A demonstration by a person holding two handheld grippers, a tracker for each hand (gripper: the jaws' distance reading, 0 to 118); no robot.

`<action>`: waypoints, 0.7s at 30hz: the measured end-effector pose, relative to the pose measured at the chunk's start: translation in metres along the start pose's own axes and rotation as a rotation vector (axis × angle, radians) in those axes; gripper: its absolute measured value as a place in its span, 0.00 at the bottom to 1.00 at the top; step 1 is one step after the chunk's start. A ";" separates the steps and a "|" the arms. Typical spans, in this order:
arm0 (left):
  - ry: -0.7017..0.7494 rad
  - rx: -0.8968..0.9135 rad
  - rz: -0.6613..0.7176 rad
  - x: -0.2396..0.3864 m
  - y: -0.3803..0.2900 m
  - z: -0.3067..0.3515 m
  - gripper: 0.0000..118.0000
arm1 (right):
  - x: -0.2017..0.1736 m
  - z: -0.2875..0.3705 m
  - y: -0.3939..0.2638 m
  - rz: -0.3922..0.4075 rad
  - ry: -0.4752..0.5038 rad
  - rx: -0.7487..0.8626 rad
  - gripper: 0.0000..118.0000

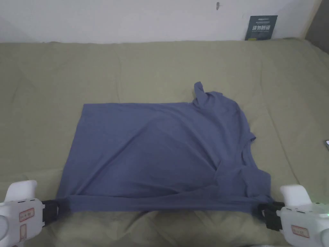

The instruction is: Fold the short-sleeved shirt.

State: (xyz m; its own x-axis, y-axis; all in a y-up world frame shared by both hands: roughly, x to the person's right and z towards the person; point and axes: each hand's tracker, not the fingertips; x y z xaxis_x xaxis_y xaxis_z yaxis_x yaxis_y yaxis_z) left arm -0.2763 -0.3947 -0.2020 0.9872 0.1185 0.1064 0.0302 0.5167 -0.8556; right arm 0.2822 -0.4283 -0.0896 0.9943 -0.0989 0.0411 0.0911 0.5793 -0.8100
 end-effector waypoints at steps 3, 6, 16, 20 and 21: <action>0.000 -0.003 -0.002 0.000 0.002 0.001 0.09 | 0.001 0.011 0.002 0.009 0.010 0.016 0.09; 0.007 0.006 -0.016 0.000 0.002 0.006 0.09 | -0.004 0.024 0.011 0.023 0.013 0.032 0.09; 0.002 0.054 -0.032 0.001 0.062 0.002 0.09 | -0.002 0.028 0.082 0.055 0.024 0.067 0.09; -0.004 0.068 -0.016 0.002 0.102 -0.016 0.09 | -0.003 0.010 0.120 0.064 0.019 0.062 0.09; -0.001 0.073 -0.009 0.003 0.112 -0.021 0.09 | -0.002 0.002 0.131 0.058 0.021 0.053 0.09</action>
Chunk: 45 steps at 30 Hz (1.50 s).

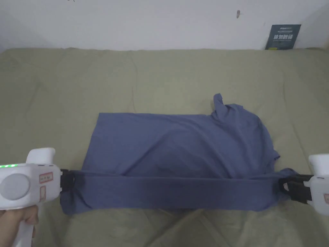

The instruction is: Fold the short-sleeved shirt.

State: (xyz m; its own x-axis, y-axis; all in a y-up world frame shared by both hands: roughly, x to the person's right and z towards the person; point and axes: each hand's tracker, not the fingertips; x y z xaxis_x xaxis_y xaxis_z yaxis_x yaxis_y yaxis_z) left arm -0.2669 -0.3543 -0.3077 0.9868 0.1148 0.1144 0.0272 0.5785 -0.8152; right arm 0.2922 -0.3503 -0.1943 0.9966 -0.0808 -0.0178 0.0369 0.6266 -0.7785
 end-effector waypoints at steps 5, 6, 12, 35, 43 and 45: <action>0.021 -0.008 -0.022 0.005 0.037 -0.037 0.09 | 0.009 -0.041 0.040 -0.035 0.003 -0.040 0.09; 0.021 -0.013 -0.017 0.005 0.044 -0.046 0.09 | 0.010 -0.049 0.045 -0.031 -0.003 -0.050 0.09; 0.033 -0.055 -0.030 0.010 0.062 -0.083 0.09 | 0.019 -0.089 0.059 -0.031 -0.028 -0.155 0.09; -0.017 -0.054 0.050 -0.016 -0.017 -0.027 0.36 | 0.018 -0.017 -0.033 -0.199 -0.043 -0.067 0.00; 0.076 -0.117 -0.002 0.001 -0.012 -0.075 0.95 | 0.018 -0.020 -0.037 -0.205 -0.020 -0.082 0.00; 0.068 -0.109 -0.010 0.006 -0.008 -0.081 0.63 | 0.019 -0.022 -0.036 -0.204 -0.025 -0.089 0.00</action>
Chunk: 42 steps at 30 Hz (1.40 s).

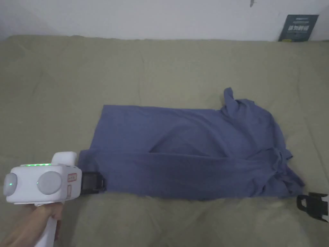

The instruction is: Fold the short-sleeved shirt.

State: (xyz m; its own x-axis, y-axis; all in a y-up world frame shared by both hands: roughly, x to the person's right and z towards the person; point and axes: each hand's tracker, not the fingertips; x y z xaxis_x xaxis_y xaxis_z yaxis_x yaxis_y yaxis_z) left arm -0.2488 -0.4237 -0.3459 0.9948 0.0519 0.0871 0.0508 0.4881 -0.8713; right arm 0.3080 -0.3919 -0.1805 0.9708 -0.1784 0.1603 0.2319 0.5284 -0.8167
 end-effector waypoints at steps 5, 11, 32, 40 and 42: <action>-0.027 -0.019 -0.039 0.004 0.001 0.017 0.11 | -0.001 -0.003 0.008 0.011 0.004 0.002 0.01; -0.044 0.004 -0.031 -0.004 0.012 0.023 0.11 | -0.003 -0.028 0.023 0.005 0.009 -0.040 1.00; -0.012 -0.040 -0.034 -0.009 0.010 0.030 0.08 | -0.017 -0.006 0.018 0.038 -0.017 -0.017 0.12; -0.020 -0.047 -0.002 -0.021 -0.020 0.052 0.08 | 0.002 0.014 -0.001 -0.041 0.021 -0.039 0.12; -0.036 -0.047 0.007 -0.022 -0.032 0.059 0.08 | 0.002 0.018 -0.011 -0.041 0.022 -0.040 0.12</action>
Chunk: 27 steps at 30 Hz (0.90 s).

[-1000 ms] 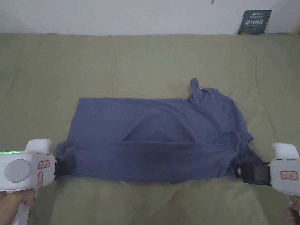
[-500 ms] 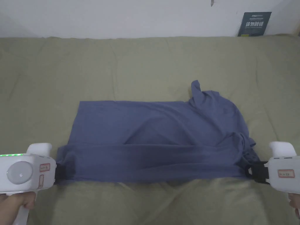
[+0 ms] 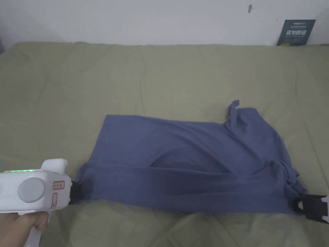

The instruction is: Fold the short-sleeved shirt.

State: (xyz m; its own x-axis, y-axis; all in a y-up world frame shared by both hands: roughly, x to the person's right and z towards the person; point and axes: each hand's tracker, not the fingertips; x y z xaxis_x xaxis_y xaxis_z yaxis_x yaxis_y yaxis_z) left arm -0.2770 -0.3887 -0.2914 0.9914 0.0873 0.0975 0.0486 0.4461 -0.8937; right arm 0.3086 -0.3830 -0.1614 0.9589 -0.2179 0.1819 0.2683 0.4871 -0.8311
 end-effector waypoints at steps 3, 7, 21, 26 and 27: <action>-0.006 -0.004 0.009 0.003 -0.015 0.007 0.08 | -0.007 0.006 -0.012 0.031 -0.010 0.002 0.11; -0.010 -0.002 0.007 0.004 -0.032 0.020 0.08 | -0.003 0.015 -0.027 0.016 -0.003 0.006 0.11; -0.021 -0.020 0.028 -0.006 -0.068 0.023 0.08 | 0.012 0.024 -0.058 -0.019 -0.019 -0.031 0.11; -0.056 -0.017 0.064 -0.010 -0.070 0.017 0.11 | 0.013 0.013 -0.055 -0.016 -0.031 -0.049 0.16; -0.025 -0.017 0.063 -0.009 -0.071 0.020 0.31 | 0.010 0.015 -0.055 -0.014 -0.065 -0.048 0.35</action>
State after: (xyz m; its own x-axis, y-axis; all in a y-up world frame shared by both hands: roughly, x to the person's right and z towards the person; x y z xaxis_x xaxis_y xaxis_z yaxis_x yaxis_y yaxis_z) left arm -0.2917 -0.4037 -0.2204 0.9892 0.1369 0.0518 -0.0112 0.4236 -0.9058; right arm 0.3050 -0.3994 -0.1059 0.9596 -0.1679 0.2258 0.2781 0.4429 -0.8523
